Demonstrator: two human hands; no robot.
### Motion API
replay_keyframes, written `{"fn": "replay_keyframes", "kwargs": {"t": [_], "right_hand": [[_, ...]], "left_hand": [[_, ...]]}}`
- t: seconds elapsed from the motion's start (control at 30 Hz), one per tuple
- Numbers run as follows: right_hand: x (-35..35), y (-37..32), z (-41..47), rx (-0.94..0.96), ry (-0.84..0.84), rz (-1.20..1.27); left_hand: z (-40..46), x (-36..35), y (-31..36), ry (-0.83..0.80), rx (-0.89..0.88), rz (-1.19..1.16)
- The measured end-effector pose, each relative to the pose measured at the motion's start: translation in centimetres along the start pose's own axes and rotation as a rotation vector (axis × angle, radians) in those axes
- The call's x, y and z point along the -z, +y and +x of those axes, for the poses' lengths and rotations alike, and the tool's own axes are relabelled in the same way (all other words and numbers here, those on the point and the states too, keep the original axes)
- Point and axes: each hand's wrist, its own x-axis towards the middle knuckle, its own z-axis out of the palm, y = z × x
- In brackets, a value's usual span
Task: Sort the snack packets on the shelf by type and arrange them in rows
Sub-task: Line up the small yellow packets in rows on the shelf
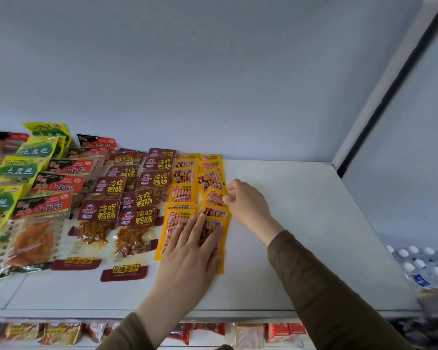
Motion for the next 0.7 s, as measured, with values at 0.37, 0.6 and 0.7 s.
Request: {"fn": "replay_keyframes", "kwargs": {"t": [0.37, 0.6, 0.7], "right_hand": [[-0.1, -0.4, 0.4, 0.023, 0.075, 0.323], [1.1, -0.6, 2.4, 0.059, 0.069, 0.287], [1.1, -0.8, 3.4, 0.058, 0.026, 0.257]], "left_hand": [[-0.3, 0.2, 0.4, 0.016, 0.007, 0.021], [1.0, 0.3, 1.4, -0.007, 0.025, 0.038], [2.0, -0.1, 1.9, 0.001, 0.048, 0.022]]}}
